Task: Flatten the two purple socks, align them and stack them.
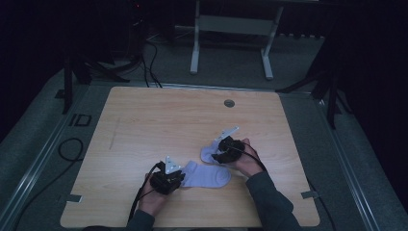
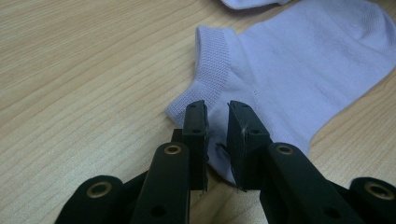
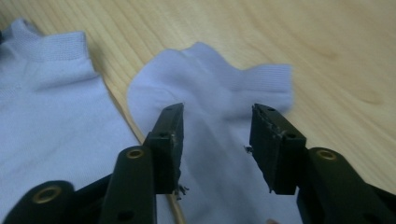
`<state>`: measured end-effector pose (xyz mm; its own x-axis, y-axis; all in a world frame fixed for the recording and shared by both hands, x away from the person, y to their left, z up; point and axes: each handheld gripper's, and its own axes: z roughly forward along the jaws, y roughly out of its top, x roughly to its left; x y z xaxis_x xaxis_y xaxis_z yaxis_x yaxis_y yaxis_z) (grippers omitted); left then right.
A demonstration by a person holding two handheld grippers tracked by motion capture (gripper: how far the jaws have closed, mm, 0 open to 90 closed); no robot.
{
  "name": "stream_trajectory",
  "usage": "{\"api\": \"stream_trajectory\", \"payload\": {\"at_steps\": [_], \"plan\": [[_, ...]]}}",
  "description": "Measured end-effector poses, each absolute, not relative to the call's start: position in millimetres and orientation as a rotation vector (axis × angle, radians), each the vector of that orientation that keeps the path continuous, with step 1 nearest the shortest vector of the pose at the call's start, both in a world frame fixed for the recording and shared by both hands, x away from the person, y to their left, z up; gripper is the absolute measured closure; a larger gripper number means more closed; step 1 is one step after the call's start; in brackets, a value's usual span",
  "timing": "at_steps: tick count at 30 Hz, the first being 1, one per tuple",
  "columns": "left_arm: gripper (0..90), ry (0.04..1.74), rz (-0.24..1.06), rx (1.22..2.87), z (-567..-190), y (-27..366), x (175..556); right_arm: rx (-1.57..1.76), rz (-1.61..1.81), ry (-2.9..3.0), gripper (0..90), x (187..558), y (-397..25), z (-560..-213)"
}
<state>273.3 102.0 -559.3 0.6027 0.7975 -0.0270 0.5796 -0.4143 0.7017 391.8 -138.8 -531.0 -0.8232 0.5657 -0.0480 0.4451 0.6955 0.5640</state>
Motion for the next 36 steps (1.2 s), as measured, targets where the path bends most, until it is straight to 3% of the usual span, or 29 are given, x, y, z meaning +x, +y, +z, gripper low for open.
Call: {"api": "stream_trajectory", "payload": {"at_steps": [9,22,36], "plan": [[77.7,1.081,0.41,2.142,-559.5,100.8,273.0,0.871,0.775,2.726,52.2,403.6,-133.0,-541.7],[76.4,1.073,0.405,2.142,-559.7,100.0,272.2,0.901,0.775,2.693,84.9,411.8,-141.1,-541.0],[76.1,1.066,0.399,2.143,-559.7,99.0,270.9,0.885,0.852,2.637,87.0,404.7,-149.4,-521.7]]}}
